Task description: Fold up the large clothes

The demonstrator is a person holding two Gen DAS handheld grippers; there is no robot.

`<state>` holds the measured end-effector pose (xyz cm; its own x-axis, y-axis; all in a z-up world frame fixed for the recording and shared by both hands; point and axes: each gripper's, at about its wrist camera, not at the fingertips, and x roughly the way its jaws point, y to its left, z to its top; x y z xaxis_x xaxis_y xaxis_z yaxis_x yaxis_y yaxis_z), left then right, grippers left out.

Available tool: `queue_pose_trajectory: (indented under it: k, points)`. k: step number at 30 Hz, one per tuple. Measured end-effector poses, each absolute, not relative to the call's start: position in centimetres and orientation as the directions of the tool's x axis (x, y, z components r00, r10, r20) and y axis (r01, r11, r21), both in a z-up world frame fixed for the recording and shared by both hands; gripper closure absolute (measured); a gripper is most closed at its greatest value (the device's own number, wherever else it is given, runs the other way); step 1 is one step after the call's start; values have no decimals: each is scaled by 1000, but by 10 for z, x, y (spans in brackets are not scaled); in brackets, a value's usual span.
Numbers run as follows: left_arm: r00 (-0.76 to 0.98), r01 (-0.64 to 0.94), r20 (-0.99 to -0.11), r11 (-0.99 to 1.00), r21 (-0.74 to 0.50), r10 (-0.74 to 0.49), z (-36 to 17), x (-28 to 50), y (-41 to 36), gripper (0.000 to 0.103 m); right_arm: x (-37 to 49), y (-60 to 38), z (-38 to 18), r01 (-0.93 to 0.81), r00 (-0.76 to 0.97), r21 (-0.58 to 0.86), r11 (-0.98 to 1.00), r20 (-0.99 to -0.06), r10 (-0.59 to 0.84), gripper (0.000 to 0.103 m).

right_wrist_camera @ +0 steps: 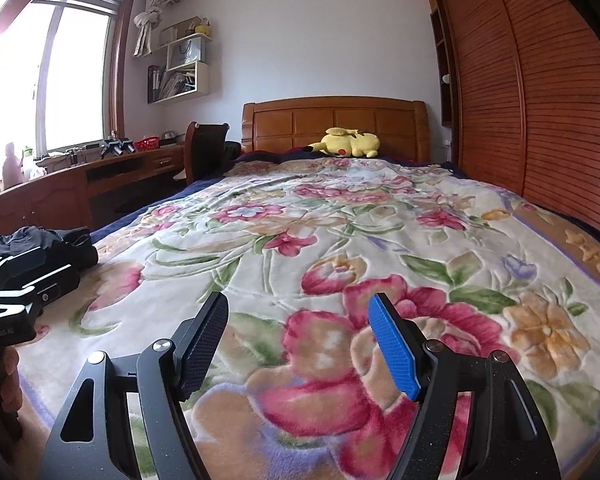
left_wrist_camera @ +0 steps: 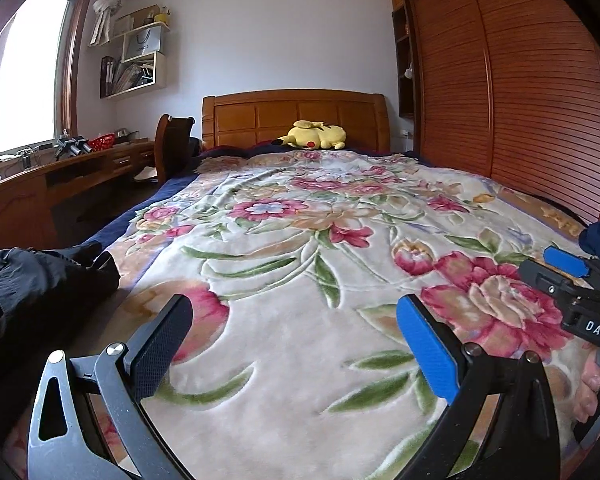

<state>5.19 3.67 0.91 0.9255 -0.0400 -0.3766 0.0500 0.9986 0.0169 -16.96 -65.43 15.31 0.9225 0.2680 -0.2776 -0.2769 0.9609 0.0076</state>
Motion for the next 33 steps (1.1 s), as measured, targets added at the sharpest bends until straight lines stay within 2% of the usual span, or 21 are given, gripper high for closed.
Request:
queue_pose_trajectory:
  k: [33]
  points:
    - [927,45,-373,999,8,-39,6,51,39,1,-168,-642,150,-279,926,11,960,-261,272,29]
